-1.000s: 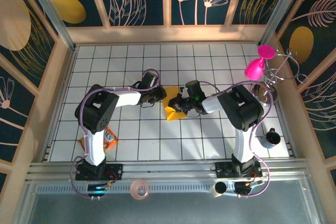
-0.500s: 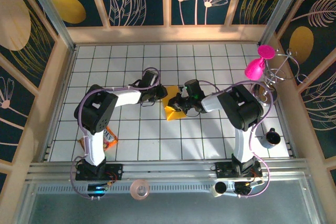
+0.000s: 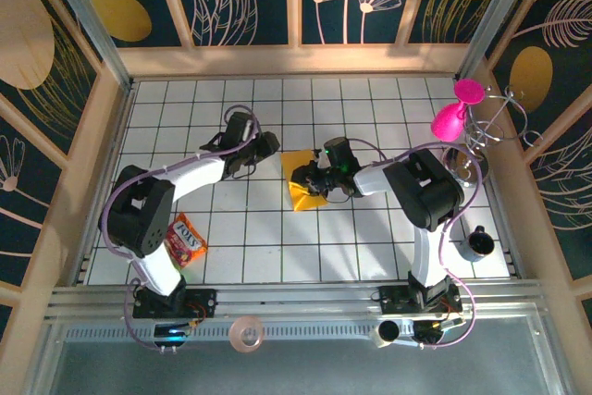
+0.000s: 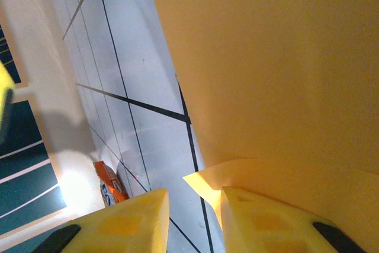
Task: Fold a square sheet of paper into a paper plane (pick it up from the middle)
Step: Fold the triangle a second time at the center of the table.
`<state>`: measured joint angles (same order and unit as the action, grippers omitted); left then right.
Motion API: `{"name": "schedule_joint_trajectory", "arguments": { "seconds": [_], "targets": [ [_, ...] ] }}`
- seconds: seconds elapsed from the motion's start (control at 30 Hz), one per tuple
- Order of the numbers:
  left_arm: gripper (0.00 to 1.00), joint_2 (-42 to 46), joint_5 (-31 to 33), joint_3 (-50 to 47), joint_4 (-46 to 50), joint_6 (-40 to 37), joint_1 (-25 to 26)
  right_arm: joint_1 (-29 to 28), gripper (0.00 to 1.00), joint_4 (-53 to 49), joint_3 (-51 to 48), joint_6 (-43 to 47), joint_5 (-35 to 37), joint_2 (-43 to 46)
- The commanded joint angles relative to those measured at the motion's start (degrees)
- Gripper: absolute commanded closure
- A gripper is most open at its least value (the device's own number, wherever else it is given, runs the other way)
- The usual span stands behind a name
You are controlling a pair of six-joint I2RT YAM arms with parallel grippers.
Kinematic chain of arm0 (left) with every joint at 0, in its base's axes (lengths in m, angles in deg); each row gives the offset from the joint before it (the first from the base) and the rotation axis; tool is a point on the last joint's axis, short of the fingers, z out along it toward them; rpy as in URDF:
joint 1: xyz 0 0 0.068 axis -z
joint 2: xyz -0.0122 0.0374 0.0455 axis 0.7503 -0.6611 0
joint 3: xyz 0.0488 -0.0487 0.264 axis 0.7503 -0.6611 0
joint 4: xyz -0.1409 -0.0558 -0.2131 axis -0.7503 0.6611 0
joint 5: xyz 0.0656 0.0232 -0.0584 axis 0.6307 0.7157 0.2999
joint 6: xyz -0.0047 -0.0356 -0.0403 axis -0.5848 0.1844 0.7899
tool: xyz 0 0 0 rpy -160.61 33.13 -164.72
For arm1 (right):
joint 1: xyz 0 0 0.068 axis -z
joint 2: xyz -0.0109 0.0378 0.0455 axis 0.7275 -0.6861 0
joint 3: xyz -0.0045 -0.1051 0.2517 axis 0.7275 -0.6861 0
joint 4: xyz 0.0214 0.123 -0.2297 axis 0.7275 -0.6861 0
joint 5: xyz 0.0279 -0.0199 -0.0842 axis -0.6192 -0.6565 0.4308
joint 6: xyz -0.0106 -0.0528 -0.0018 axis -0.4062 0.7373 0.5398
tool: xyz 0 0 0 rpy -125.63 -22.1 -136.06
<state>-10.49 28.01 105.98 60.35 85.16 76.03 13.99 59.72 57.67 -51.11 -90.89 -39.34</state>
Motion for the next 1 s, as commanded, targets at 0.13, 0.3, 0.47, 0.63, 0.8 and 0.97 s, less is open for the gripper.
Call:
{"name": "schedule_joint_trajectory", "arguments": {
  "seconds": [0.13,0.3,0.47,0.63,0.8,0.97],
  "targets": [
    [0.59,3.1,-2.9,-5.7,-1.8,2.1,0.2,0.1,0.65,-4.6,-1.0,1.4,3.5,-1.1],
    [0.7,3.0,-5.6,-7.8,-3.7,3.0,0.6,0.2,0.77,-5.8,-1.1,1.5,4.6,-1.0],
    [0.84,2.5,-6.4,-8.7,-4.3,3.7,2.8,0.1,0.94,-7.3,-0.8,1.9,5.4,-1.6],
    [0.93,1.7,-6.8,-8.9,-4.2,4.1,5.6,-0.1,1.0,-7.8,-0.5,2.0,5.5,-2.3],
    [1.0,-0.9,-8.7,-8.8,-5.2,4.6,7.8,-0.3,1.0,-8.5,0.0,2.0,5.6,-2.9],
    [1.0,-2.5,-9.7,-8.4,-5.6,4.7,8.7,-0.2,1.0,-8.4,0.1,1.6,5.5,-3.3]
  ]
}}
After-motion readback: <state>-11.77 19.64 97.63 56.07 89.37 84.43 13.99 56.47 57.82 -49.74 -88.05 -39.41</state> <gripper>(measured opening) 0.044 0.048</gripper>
